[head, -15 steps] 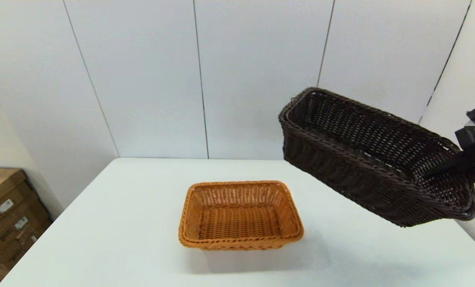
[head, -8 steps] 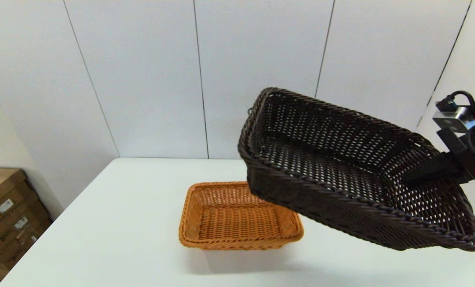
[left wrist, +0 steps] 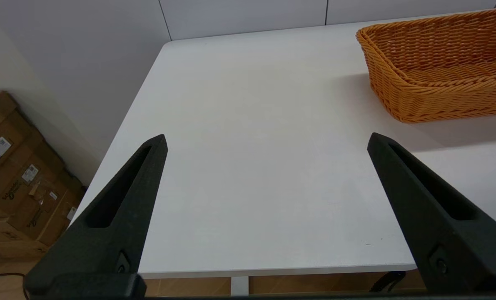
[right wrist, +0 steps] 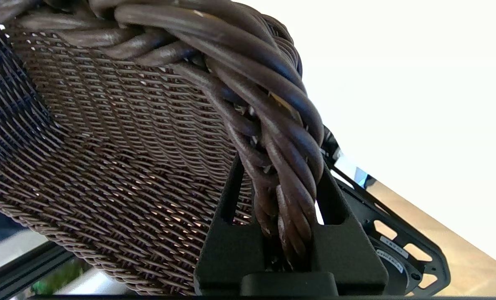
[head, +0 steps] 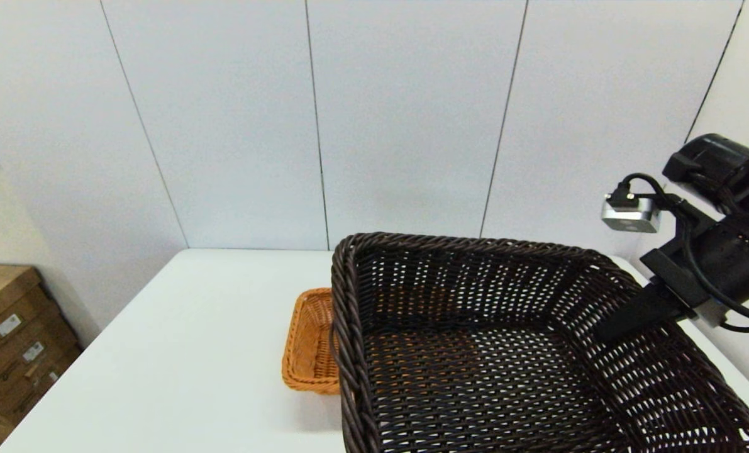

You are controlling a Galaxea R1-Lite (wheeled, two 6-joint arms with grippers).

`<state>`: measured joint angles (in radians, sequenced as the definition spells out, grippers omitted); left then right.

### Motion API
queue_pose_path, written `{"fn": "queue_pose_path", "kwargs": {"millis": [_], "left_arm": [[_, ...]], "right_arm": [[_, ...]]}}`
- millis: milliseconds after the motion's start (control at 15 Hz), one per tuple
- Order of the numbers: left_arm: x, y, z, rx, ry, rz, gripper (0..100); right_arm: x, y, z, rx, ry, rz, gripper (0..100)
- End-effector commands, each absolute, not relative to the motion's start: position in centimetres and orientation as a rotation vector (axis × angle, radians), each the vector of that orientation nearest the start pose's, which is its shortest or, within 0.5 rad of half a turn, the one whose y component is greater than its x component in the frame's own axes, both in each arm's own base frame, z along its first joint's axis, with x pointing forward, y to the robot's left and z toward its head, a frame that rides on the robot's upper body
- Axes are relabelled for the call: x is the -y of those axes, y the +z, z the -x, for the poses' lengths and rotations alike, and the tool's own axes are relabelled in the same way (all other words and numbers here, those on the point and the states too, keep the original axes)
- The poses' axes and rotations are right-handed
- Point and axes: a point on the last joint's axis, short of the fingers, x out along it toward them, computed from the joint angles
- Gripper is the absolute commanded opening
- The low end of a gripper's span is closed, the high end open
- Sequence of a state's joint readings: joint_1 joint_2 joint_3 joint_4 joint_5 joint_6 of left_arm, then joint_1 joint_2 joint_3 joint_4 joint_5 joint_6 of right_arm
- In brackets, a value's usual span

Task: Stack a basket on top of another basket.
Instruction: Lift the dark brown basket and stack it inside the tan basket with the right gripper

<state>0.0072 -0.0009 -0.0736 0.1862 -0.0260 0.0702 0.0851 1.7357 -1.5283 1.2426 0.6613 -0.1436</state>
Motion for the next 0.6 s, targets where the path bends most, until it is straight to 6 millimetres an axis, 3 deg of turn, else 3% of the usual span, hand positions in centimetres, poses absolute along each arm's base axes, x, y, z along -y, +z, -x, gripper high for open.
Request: {"fn": "queue_pose_path", "kwargs": {"millis": [67,600], "left_arm": [[0.1,7.7,2.9,-0.113,-0.022,-0.069,100],[0.1,7.7,2.9,-0.113,-0.022,-0.07,100]], "right_arm": [[-4.9,21.7,-27.1,-1.446,0.725,-0.295,0],[-8.4,19.4,-33.2,-1.469,0.71,-0.221,0]]}}
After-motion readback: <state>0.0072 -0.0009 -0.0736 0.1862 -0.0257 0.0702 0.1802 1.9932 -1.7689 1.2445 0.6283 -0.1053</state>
